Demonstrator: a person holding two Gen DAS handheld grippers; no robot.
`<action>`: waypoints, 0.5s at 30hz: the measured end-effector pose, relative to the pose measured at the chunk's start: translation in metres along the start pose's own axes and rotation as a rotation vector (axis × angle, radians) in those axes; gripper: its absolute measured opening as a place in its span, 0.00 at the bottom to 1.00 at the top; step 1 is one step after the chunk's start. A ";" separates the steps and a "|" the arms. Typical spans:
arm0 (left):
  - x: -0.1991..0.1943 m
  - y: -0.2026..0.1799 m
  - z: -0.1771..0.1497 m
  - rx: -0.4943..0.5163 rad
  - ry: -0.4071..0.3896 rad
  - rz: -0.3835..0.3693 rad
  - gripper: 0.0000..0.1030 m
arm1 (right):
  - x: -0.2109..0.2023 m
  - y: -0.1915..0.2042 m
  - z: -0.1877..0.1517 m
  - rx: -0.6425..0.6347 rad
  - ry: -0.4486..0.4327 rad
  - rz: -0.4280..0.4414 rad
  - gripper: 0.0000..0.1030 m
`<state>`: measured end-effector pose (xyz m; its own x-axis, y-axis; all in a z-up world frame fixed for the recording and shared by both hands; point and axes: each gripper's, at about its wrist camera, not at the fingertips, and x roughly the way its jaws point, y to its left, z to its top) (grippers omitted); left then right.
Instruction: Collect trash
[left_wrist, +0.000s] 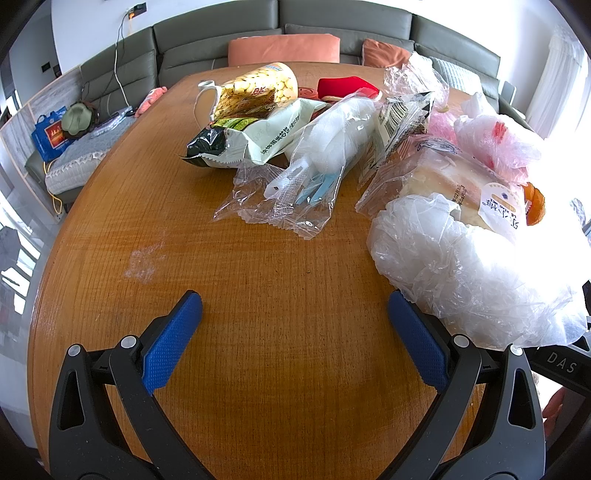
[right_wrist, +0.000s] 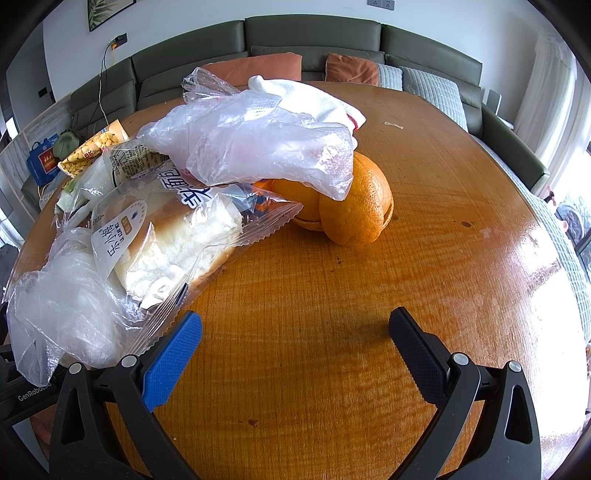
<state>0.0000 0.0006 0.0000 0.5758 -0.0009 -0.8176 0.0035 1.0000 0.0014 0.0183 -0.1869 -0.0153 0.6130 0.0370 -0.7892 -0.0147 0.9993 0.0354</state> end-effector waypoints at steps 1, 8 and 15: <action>0.000 0.000 0.000 0.000 0.000 0.000 0.94 | 0.000 0.000 0.000 0.000 0.000 0.000 0.98; 0.000 0.000 0.000 0.000 0.000 -0.001 0.94 | 0.000 0.000 0.000 0.000 0.000 0.000 0.98; -0.005 0.001 -0.004 0.037 0.001 -0.027 0.94 | -0.004 0.001 0.001 -0.008 0.003 0.011 0.98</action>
<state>-0.0062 0.0018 0.0015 0.5744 -0.0283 -0.8181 0.0495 0.9988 0.0002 0.0163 -0.1857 -0.0118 0.6108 0.0480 -0.7904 -0.0280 0.9988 0.0391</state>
